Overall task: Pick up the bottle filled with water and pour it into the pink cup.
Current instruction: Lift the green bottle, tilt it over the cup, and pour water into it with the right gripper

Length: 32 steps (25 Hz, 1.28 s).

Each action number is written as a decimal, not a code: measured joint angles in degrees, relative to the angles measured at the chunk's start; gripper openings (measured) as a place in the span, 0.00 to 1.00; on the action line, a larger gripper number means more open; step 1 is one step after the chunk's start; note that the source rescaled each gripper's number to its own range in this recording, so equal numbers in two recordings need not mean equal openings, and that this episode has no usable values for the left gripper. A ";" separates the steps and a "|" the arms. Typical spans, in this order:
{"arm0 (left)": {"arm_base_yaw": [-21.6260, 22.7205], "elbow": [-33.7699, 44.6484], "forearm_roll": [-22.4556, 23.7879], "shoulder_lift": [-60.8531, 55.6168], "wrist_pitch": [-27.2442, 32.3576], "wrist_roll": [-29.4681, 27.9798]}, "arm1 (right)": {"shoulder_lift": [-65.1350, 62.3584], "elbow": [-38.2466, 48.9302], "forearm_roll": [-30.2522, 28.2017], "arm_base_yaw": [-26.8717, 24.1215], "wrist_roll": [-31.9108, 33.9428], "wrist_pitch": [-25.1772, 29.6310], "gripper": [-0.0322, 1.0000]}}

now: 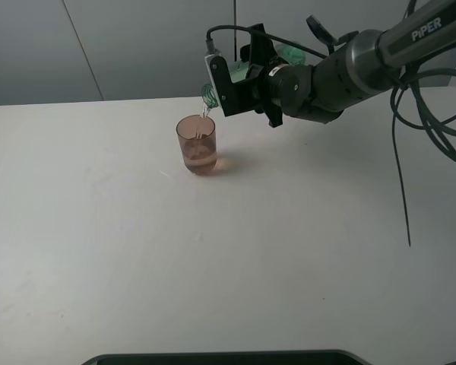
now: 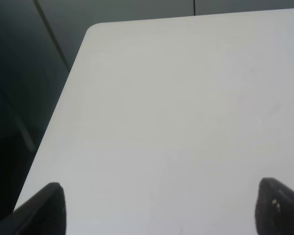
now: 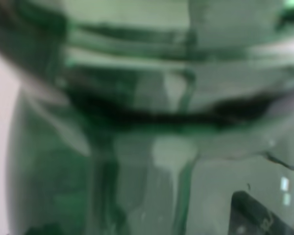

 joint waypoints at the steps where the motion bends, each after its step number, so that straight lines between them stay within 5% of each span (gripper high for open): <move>1: 0.00 0.00 0.00 0.00 0.00 0.00 | 0.00 0.00 0.00 0.00 0.00 0.00 0.03; 19: 0.00 0.00 0.00 0.00 0.00 0.00 | 0.00 -0.13 1.39 0.00 -1.02 -1.09 0.03; 32: 0.00 0.00 0.00 0.00 0.00 0.00 | 0.00 -0.13 2.14 0.12 20.35 -1.20 0.03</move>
